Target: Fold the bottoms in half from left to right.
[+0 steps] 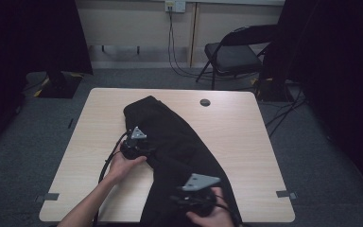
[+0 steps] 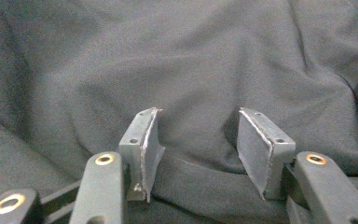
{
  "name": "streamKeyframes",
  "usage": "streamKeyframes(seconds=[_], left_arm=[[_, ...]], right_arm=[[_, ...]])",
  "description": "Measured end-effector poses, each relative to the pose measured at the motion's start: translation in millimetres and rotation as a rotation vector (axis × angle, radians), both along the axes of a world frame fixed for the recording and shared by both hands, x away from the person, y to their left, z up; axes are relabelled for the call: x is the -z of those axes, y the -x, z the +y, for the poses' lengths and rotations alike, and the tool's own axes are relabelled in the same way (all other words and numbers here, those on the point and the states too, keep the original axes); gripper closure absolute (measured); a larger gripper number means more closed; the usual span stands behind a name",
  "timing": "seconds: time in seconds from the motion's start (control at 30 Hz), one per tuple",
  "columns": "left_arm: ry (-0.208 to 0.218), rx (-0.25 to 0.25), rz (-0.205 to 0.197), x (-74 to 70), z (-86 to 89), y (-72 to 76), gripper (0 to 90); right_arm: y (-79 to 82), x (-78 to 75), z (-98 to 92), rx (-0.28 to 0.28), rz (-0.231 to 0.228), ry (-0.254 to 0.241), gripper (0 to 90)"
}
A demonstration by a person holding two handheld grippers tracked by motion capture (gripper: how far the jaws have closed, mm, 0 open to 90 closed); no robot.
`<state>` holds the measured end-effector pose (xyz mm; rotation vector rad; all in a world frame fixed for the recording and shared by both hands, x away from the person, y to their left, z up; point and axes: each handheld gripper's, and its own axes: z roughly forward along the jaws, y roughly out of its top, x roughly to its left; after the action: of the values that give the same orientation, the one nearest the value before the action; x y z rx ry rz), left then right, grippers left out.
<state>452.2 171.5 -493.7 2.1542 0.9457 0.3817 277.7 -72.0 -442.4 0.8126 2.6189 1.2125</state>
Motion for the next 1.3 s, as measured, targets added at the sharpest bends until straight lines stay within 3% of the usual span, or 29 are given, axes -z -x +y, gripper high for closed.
streamKeyframes(seconds=[0.17, 0.3, 0.37, 0.47, 0.5, 0.57, 0.7, 0.8, 0.97, 1.0, 1.07, 1.13, 1.3], left_arm=[[-0.002, 0.001, -0.011, 0.4, 1.7, -1.9, 49.0], [0.004, -0.024, -0.014, 1.2, 2.6, -4.3, 49.0], [0.003, -0.031, -0.019, 1.5, 3.8, -6.8, 49.0], [0.014, -0.042, -0.028, 3.0, 4.3, -8.0, 49.0], [0.012, -0.043, -0.028, 2.8, 3.9, -8.1, 49.1], [0.011, -0.042, -0.029, 2.8, 4.0, -8.2, 49.1], [0.012, -0.039, -0.028, 2.9, 4.5, -8.6, 49.1], [0.007, -0.038, -0.032, 2.7, 5.2, -9.0, 49.0], [0.005, -0.044, -0.029, 2.5, 7.5, -10.2, 49.0], [0.004, -0.046, -0.028, 2.4, 7.6, -10.3, 49.0], [0.004, -0.051, -0.027, 2.3, 7.9, -10.2, 49.0], [0.005, -0.051, -0.025, 2.3, 7.9, -10.3, 49.0], [0.005, -0.051, -0.025, 2.2, 9.0, -11.1, 49.0]], right_arm=[[-5.1, 23.8, 55.6, -0.130, 0.020, 0.068, 41.5], [-2.8, 44.7, 78.9, -0.169, 0.021, 0.131, 33.4], [-0.1, 46.6, 82.8, -0.163, -0.019, 0.140, 34.2], [1.4, 46.5, 83.6, -0.172, -0.031, 0.122, 54.0], [2.1, 46.0, 83.1, -0.183, -0.033, 0.118, 67.0], [3.5, 45.3, 81.6, -0.196, -0.020, 0.113, 83.3], [11.7, 42.4, 76.1, -0.174, -0.026, 0.118, 88.0], [24.5, 21.3, 63.6, -0.180, -0.001, 0.014, 88.1], [56.7, -35.6, 26.6, -0.159, -0.054, -0.144, 88.1], [63.9, -46.9, 14.3, -0.131, -0.095, -0.153, 88.1], [68.3, -59.6, -6.7, -0.087, -0.103, -0.183, 88.1], [72.5, -70.9, -32.4, -0.014, -0.148, -0.196, 88.1], [76.1, -77.3, -88.6, 0.148, -0.185, -0.178, 88.0]])
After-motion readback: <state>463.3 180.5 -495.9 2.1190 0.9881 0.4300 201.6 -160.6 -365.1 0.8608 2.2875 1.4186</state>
